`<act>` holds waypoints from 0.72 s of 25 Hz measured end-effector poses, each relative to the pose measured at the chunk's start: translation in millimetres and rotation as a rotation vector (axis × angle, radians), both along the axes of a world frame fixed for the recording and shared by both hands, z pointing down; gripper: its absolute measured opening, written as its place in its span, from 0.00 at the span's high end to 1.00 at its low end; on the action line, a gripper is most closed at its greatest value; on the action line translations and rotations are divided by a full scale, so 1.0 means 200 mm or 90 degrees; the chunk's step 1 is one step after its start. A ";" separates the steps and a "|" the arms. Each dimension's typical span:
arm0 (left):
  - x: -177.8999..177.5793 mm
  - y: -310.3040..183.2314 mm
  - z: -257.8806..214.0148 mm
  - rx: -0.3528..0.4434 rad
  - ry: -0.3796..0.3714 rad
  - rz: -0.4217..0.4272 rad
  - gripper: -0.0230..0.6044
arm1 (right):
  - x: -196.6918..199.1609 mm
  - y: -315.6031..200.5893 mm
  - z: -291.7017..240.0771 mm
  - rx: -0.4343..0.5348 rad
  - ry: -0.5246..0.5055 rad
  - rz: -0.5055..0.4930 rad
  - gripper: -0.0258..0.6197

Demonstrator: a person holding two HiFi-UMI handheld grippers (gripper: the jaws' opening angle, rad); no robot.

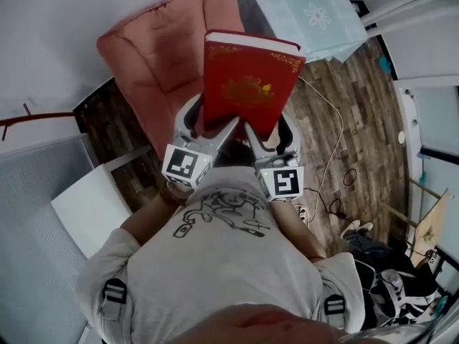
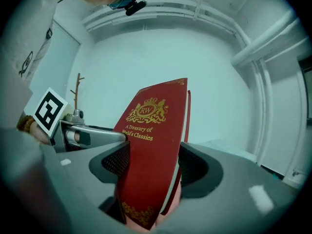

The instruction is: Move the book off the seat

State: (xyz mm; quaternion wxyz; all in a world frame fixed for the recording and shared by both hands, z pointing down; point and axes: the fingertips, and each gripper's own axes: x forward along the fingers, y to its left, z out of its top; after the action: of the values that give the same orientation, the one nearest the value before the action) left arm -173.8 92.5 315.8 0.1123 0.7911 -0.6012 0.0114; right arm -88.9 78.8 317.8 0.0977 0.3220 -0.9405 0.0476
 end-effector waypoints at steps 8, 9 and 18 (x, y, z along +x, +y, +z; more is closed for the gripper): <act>0.80 -0.28 -0.04 0.003 0.003 0.200 0.38 | 0.81 -0.15 -0.01 -0.008 0.001 0.200 0.47; 0.89 -0.31 -0.04 0.004 0.001 0.217 0.38 | 0.89 -0.16 -0.01 -0.007 -0.002 0.216 0.47; 1.62 -0.51 -0.04 0.003 -0.010 0.326 0.38 | 1.60 -0.30 -0.01 0.001 -0.024 0.326 0.47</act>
State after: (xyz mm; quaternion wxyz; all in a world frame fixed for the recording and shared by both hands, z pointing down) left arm 150.2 -10.0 308.5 0.0993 0.9177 -0.3822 0.0437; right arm 231.2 19.8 315.6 0.0647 0.5486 -0.8302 0.0757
